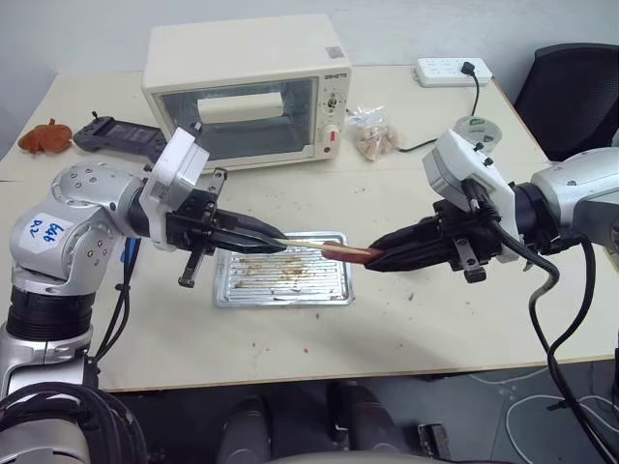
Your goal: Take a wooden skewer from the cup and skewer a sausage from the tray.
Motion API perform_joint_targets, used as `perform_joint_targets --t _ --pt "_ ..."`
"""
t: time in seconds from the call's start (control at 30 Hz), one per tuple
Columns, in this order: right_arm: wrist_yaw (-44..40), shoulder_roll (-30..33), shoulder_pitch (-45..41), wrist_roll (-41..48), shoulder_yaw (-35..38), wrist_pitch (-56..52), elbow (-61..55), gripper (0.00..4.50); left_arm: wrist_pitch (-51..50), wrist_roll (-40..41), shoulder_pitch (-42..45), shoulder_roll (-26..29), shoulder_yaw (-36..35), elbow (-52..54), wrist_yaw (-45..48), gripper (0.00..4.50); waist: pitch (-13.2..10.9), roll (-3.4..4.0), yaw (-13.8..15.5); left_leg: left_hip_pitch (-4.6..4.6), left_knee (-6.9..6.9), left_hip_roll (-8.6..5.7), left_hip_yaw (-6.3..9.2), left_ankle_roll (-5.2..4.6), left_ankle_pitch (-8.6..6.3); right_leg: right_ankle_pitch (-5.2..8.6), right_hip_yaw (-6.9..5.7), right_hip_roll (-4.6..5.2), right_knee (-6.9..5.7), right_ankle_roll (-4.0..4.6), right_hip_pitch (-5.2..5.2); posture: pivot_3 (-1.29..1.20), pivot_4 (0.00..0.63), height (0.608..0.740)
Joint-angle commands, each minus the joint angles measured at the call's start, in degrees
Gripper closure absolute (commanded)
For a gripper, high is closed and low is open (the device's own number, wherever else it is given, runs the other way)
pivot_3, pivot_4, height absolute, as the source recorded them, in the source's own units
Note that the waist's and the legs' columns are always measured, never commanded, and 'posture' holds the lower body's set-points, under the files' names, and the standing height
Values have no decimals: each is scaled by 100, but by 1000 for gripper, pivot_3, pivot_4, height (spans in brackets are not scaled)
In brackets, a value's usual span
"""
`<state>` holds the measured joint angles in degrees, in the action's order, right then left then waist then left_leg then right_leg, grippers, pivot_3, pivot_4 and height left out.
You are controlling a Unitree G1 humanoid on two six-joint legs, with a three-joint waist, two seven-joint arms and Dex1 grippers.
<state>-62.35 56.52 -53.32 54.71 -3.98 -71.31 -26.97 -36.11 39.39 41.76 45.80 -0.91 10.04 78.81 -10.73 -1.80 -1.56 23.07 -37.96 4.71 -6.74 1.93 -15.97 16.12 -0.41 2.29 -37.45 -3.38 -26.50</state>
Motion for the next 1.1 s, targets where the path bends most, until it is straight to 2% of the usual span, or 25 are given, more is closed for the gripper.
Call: perform_joint_targets --t 0.03,0.33,0.87,1.1 --pt "-237 245 -108 96 247 149 -100 4155 40 -88 89 248 -139 -97 16 4500 0 0 -2 0 0 0 0 0 0 0 0 0 0 0 0 0 150 740" --pt "-496 588 -49 103 342 275 -17 4155 93 -110 -73 696 -286 -184 156 4500 0 0 1 -1 -2 0 3 -5 -3 0 5 -5 1 0 -1 0 150 740" --pt "-296 300 -326 237 263 98 25 4155 107 -65 -5 359 -127 -83 67 4500 0 0 0 -2 -3 0 2 -7 -4 0 8 -5 0 0 -1 0 150 740" --pt "-200 39 -454 344 198 6 -3 4155 156 -102 143 -31 103 -54 15 4500 0 0 2 -1 -4 0 2 -7 -4 0 8 -5 -1 0 -1 0 150 740"
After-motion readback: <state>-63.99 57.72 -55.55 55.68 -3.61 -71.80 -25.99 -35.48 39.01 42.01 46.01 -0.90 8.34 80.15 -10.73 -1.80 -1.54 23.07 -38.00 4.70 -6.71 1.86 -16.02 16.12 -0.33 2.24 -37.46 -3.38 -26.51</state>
